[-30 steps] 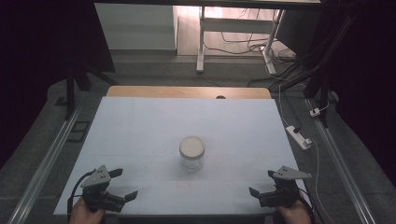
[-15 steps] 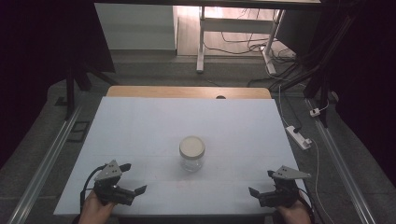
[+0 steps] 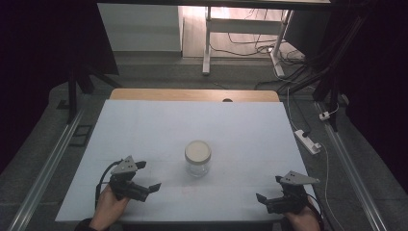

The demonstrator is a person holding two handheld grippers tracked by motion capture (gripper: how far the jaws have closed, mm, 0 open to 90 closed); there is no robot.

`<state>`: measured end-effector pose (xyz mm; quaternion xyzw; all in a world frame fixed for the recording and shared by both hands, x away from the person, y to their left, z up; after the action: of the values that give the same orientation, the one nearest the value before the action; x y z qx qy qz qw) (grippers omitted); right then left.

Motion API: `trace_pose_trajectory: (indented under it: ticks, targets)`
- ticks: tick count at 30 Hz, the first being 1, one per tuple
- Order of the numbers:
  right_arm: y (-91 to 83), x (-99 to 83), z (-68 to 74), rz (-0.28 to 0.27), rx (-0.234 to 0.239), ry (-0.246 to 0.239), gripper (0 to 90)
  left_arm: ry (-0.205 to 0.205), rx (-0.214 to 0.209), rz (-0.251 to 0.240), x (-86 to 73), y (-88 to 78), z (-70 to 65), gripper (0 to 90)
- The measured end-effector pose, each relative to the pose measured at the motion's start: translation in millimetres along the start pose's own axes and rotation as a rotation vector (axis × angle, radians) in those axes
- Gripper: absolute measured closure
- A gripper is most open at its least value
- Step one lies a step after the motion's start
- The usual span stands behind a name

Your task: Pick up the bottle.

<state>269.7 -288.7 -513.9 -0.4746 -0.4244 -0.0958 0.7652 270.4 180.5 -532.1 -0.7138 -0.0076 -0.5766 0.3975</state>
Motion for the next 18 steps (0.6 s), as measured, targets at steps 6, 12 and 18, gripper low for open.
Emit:
trace_pose_trajectory:
  ticks: [6,12,18]
  targets:
    - [0.1,0.0,-0.2,0.002,0.000,0.000,0.0,0.029,-0.002,-0.015,14.9,15.2,-0.6,0.0]
    - [0.2,0.0,-0.1,0.003,-0.001,-0.002,0.0,0.074,-0.006,0.004,29.8,33.9,-3.0,0.0]
    - [0.4,0.0,-0.1,0.004,0.000,-0.002,0.0,0.106,0.004,0.034,44.1,53.2,-2.6,0.0]
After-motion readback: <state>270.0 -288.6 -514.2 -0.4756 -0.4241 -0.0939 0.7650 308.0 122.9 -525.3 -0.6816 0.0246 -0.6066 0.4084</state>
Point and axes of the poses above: each handheld gripper's, and its own axes: y roughly forward along the jaws, x roughly out of its top, z roughly to its left, the point moved 3 cm from there along y, roughly forward along the jaws, and after that the axes turned 10 degrees about y, right-handed, at the moved point
